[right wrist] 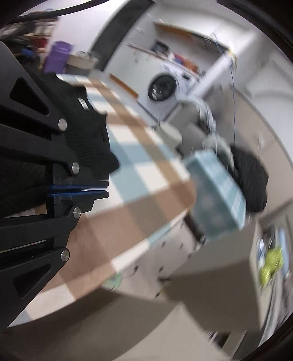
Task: Fold small clothes
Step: 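Lift the gripped sweater edge up with both tools for the next fold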
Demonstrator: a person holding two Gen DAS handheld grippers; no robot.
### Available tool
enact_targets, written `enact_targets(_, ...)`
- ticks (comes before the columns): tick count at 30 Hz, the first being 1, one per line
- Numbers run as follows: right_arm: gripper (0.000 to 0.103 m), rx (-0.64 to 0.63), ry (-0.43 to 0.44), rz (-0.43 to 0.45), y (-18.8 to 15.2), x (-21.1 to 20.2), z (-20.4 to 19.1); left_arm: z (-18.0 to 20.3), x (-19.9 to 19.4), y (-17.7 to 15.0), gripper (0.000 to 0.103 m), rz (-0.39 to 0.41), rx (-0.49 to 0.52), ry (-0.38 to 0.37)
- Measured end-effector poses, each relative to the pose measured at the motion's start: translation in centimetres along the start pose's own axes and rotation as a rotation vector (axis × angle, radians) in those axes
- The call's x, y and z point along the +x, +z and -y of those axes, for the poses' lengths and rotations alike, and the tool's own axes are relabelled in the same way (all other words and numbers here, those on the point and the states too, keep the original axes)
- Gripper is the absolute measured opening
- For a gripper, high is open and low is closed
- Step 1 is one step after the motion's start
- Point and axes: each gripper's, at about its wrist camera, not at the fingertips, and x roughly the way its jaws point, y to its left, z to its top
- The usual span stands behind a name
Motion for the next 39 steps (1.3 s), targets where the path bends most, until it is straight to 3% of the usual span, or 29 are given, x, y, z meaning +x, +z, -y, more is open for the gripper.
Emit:
enact_targets(5, 0.033, -0.031, 0.057, -0.046, -0.9, -0.5, -0.2, -1.2, 1.0, -1.1, 0.069, -0.032, 0.003, 0.027)
enact_targets(8, 0.041, -0.085, 0.070, -0.073, -1.9, -0.6, -1.1, -0.9, 2.1, -1.8, 0.069, -0.045, 0.028, 0.053)
enact_targets(15, 0.046, -0.195, 0.034, -0.099, -3.3, -0.4, -2.5, 1.0, 5.4, -2.3, 0.069, -0.098, 0.109, 0.068)
enact_targets(19, 0.055, -0.257, 0.020, -0.115, -2.9, 0.7, -3.2, 2.4, 7.6, -1.9, 0.069, -0.122, 0.168, 0.089)
enact_targets(23, 0.055, -0.320, -0.008, -0.120, -2.1, 2.6, -4.4, 3.5, 9.9, -1.1, 0.069, -0.135, 0.210, 0.109)
enact_targets(25, 0.053, -0.338, -0.007, -0.122, -1.7, 3.4, -4.8, 3.7, 10.7, -0.9, 0.054, -0.139, 0.215, 0.085)
enact_targets(26, 0.037, -0.349, -0.009, -0.115, -1.7, 3.7, -4.9, 3.9, 11.1, -0.7, 0.046, -0.143, 0.215, 0.078)
enact_targets(27, 0.029, -0.356, -0.008, -0.110, -1.6, 3.7, -4.9, 4.0, 11.2, -0.7, 0.030, -0.140, 0.216, 0.075)
enact_targets(28, 0.014, -0.357, -0.006, -0.094, -1.5, 3.6, -4.8, 4.0, 11.1, -0.6, 0.017, -0.132, 0.219, 0.065)
enact_targets(30, 0.007, -0.343, 0.068, -0.051, -1.3, 2.6, -4.3, 4.2, 10.6, -0.6, 0.008, -0.095, 0.238, 0.042)
enact_targets(34, 0.005, -0.304, 0.227, 0.082, -1.2, -0.9, -3.2, 4.2, 8.6, -0.3, 0.004, -0.020, 0.237, 0.030)
enact_targets(39, 0.005, -0.274, 0.159, 0.123, -1.2, -2.0, -2.8, 3.7, 6.5, 0.1, 0.003, 0.037, 0.195, 0.011)
